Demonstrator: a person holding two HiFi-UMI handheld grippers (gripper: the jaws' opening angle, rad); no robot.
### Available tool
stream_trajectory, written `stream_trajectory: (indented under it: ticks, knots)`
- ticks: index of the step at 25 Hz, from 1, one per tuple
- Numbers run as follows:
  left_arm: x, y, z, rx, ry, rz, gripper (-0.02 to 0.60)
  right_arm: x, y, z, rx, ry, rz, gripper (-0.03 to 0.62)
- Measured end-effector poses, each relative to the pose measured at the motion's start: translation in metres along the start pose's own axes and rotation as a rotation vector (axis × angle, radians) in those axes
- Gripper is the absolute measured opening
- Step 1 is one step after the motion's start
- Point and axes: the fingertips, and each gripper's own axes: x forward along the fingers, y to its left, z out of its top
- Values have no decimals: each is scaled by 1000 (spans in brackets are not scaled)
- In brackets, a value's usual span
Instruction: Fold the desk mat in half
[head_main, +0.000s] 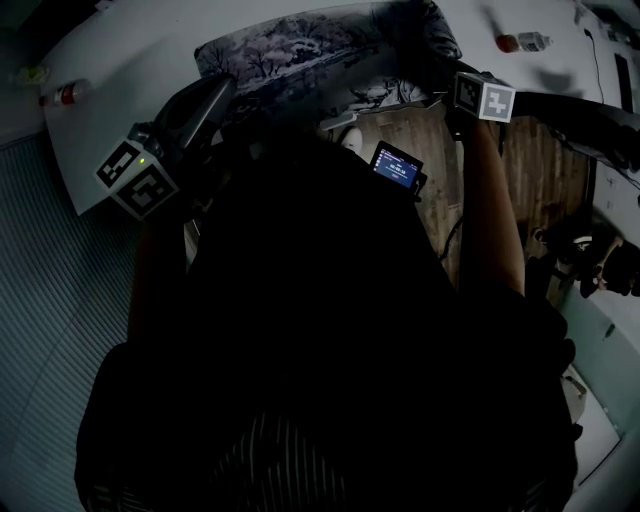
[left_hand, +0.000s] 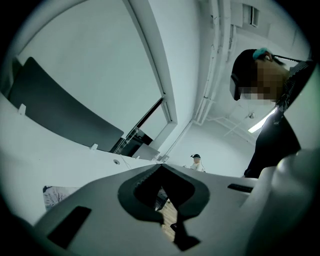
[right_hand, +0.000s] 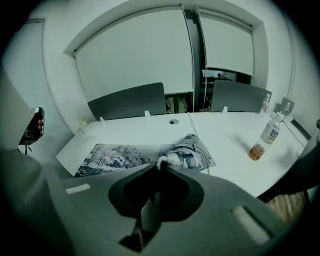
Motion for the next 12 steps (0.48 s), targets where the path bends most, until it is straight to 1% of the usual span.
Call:
stream_trajectory:
  ticks: [4, 7, 12]
  knots:
    - [-27, 14, 13, 7, -12, -4, 9, 9, 41, 18, -53, -7, 17, 18]
    - [-43, 19, 23, 13, -21, -11, 9, 18, 75, 30, -107, 5, 47, 18]
    - [-59, 31, 24, 2, -27, -2, 9, 34, 113, 38, -171, 26, 96, 18]
